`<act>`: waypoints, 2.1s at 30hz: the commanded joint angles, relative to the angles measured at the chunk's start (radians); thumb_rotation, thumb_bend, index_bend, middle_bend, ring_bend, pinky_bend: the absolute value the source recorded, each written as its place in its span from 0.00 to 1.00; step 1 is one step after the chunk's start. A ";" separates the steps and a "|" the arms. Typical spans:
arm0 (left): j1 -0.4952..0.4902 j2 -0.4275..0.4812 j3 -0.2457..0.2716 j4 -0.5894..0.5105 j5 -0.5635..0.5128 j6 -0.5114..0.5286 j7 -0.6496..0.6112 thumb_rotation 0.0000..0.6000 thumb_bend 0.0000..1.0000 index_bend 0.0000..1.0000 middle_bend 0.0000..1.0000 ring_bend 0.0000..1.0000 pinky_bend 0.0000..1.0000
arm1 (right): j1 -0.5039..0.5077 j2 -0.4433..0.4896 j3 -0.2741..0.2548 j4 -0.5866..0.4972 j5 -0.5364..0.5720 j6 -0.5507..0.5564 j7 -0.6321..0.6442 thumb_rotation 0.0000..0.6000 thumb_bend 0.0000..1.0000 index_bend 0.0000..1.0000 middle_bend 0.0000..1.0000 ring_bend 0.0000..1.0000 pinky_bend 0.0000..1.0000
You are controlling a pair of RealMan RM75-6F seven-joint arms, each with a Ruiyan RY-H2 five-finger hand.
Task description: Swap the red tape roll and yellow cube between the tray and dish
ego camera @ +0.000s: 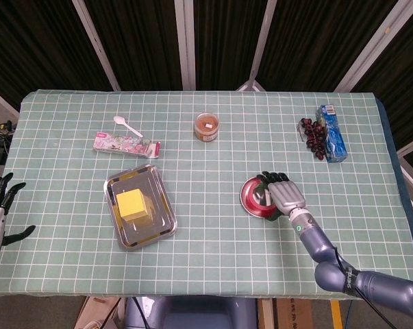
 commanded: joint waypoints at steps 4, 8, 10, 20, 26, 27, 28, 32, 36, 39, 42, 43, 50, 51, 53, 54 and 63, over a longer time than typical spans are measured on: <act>0.001 -0.005 -0.003 0.001 -0.005 0.002 0.008 1.00 0.06 0.17 0.00 0.00 0.06 | 0.018 -0.032 -0.011 0.042 0.010 0.000 0.007 1.00 0.07 0.19 0.03 0.16 0.15; 0.002 -0.007 -0.005 0.001 -0.007 0.005 0.012 1.00 0.07 0.17 0.00 0.00 0.06 | 0.023 -0.052 -0.009 0.070 -0.001 0.015 0.019 1.00 0.12 0.32 0.18 0.34 0.31; 0.003 -0.008 -0.006 0.002 -0.007 0.008 0.011 1.00 0.07 0.17 0.00 0.00 0.06 | 0.020 -0.072 -0.004 0.090 -0.035 0.047 0.034 1.00 0.21 0.37 0.23 0.40 0.37; 0.004 -0.010 -0.012 0.004 -0.015 0.009 0.005 1.00 0.07 0.17 0.00 0.00 0.07 | 0.015 -0.079 0.018 0.103 -0.143 0.105 0.092 1.00 0.29 0.41 0.25 0.43 0.39; 0.003 -0.010 -0.015 0.006 -0.022 0.003 0.000 1.00 0.07 0.17 0.00 0.00 0.07 | 0.024 -0.017 0.038 -0.043 -0.166 0.135 0.067 1.00 0.29 0.41 0.25 0.43 0.39; 0.002 -0.010 -0.015 0.006 -0.022 0.001 -0.002 1.00 0.07 0.17 0.00 0.00 0.07 | 0.027 -0.009 0.037 -0.074 -0.166 0.136 0.058 1.00 0.29 0.41 0.25 0.43 0.39; 0.002 -0.010 -0.014 0.006 -0.021 0.001 -0.004 1.00 0.07 0.17 0.00 0.00 0.07 | 0.030 -0.005 0.036 -0.099 -0.162 0.138 0.047 1.00 0.29 0.41 0.25 0.43 0.39; 0.001 -0.007 -0.013 0.005 -0.014 0.001 -0.011 1.00 0.07 0.17 0.00 0.00 0.07 | 0.045 -0.016 0.034 -0.160 -0.135 0.151 0.008 1.00 0.29 0.41 0.25 0.43 0.39; 0.000 -0.004 -0.016 0.009 -0.021 -0.005 -0.023 1.00 0.07 0.17 0.00 0.00 0.07 | 0.049 -0.039 0.018 -0.231 -0.107 0.167 -0.014 1.00 0.29 0.41 0.25 0.43 0.39; 0.001 -0.002 -0.019 0.012 -0.024 -0.003 -0.029 1.00 0.07 0.17 0.00 0.00 0.07 | 0.051 -0.064 -0.001 -0.246 -0.114 0.188 -0.038 1.00 0.29 0.41 0.25 0.43 0.39; 0.004 0.000 -0.019 0.011 -0.021 0.003 -0.036 1.00 0.07 0.17 0.00 0.00 0.07 | 0.052 -0.103 -0.018 -0.229 -0.120 0.212 -0.059 1.00 0.29 0.41 0.25 0.43 0.39; 0.004 0.001 -0.019 0.010 -0.020 0.004 -0.038 1.00 0.07 0.17 0.00 0.00 0.07 | 0.052 -0.118 -0.022 -0.221 -0.120 0.217 -0.062 1.00 0.29 0.41 0.25 0.43 0.39; 0.002 -0.001 -0.020 0.013 -0.024 -0.003 -0.041 1.00 0.07 0.17 0.00 0.00 0.07 | 0.056 -0.186 -0.033 -0.175 -0.133 0.224 -0.059 1.00 0.29 0.41 0.24 0.38 0.39; 0.001 -0.001 -0.021 0.013 -0.025 -0.003 -0.041 1.00 0.07 0.17 0.00 0.00 0.07 | 0.058 -0.191 -0.034 -0.170 -0.134 0.223 -0.062 1.00 0.28 0.41 0.24 0.37 0.39; 0.002 0.000 -0.022 0.014 -0.026 -0.003 -0.044 1.00 0.07 0.17 0.00 0.00 0.07 | 0.061 -0.201 -0.037 -0.164 -0.135 0.219 -0.066 1.00 0.23 0.36 0.23 0.32 0.36; 0.002 0.001 -0.022 0.014 -0.027 -0.003 -0.045 1.00 0.07 0.17 0.00 0.00 0.07 | 0.062 -0.205 -0.038 -0.163 -0.135 0.218 -0.065 1.00 0.20 0.32 0.21 0.29 0.34; -0.002 0.015 -0.011 0.003 -0.020 -0.024 -0.054 1.00 0.00 0.16 0.00 0.00 0.00 | 0.075 -0.207 -0.052 -0.159 -0.087 0.192 -0.092 1.00 0.02 0.07 0.01 0.00 0.16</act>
